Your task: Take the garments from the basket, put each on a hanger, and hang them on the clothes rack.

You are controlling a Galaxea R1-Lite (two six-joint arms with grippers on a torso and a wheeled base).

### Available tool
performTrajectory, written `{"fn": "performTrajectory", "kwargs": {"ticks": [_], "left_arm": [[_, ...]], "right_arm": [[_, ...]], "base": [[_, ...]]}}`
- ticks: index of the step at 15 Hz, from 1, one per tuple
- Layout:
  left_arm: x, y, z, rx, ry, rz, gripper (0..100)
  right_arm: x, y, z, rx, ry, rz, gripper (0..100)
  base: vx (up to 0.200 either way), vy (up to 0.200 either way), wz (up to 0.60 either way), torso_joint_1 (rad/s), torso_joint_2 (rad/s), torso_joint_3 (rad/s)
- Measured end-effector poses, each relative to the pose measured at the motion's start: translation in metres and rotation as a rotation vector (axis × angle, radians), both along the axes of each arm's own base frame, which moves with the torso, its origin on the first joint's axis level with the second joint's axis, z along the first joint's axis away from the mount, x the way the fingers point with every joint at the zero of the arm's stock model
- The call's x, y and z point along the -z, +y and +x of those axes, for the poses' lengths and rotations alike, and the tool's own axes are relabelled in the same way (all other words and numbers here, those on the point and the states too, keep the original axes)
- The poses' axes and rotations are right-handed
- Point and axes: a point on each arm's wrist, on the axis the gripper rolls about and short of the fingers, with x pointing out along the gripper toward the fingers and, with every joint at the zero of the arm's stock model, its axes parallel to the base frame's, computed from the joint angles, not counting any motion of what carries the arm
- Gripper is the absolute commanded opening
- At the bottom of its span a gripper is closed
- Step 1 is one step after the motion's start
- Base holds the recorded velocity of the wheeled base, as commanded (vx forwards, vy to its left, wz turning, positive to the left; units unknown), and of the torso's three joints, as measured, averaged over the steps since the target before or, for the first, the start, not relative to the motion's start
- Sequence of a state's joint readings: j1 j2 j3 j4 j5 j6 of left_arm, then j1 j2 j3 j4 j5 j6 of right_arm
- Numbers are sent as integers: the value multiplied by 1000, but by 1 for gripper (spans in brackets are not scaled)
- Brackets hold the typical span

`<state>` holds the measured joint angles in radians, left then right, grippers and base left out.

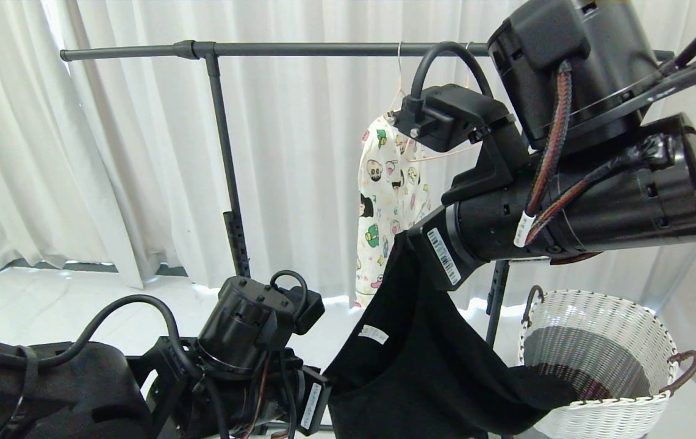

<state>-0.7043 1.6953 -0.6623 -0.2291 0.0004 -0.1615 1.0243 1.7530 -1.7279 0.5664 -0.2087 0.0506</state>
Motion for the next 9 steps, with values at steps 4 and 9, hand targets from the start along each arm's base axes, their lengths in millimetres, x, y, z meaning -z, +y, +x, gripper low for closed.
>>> {"fn": "performTrajectory", "kwargs": {"ticks": [4,9], "left_arm": [[-11,14,-8,-70,-78,35,0],[-63,63,-3,-143,-333,135,0]], "right_arm": [[-3,9,6,3,-43,68,0],[-13,6,23,87,-118,115,0]], "base": [[0,0,0,0,0,0],[0,0,0,0,0,0]]}}
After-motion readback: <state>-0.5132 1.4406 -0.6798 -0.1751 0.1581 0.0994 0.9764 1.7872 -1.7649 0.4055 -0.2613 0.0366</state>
